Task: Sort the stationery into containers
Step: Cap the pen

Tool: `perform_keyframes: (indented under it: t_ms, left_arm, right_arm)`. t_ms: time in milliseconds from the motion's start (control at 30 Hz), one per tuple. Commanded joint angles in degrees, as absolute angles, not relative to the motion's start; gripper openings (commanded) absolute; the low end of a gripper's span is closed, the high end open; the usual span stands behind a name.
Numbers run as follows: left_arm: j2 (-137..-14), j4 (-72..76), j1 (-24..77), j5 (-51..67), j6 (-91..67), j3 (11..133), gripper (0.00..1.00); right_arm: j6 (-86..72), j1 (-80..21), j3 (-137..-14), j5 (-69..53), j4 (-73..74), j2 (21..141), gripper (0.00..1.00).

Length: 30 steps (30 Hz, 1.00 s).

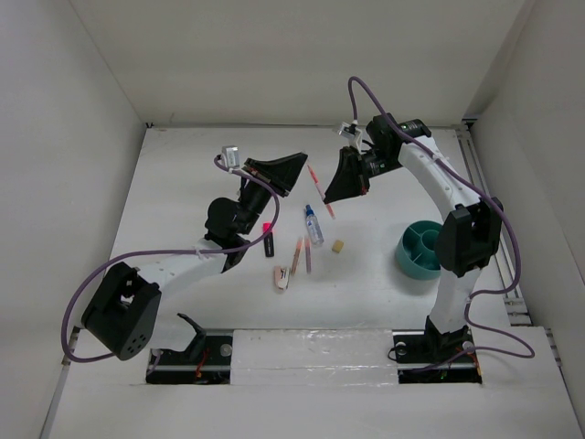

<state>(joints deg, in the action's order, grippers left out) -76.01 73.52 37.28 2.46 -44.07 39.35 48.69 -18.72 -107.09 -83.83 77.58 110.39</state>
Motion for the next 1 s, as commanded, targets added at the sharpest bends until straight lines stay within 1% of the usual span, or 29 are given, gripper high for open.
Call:
perform_keyframes:
  t_ms: [0, 967]
  left_arm:
    - [-75.6, 79.1, 37.4, 3.6, -44.6, 39.3, 0.00]
    - [-76.1, 79.1, 37.4, 4.2, -44.6, 37.7, 0.00]
  right_arm:
    - [50.0, -18.6, -108.9, -86.2, 78.9, 110.6, 0.00]
    - [49.5, -18.6, -110.0, -86.7, 78.9, 110.0, 0.00]
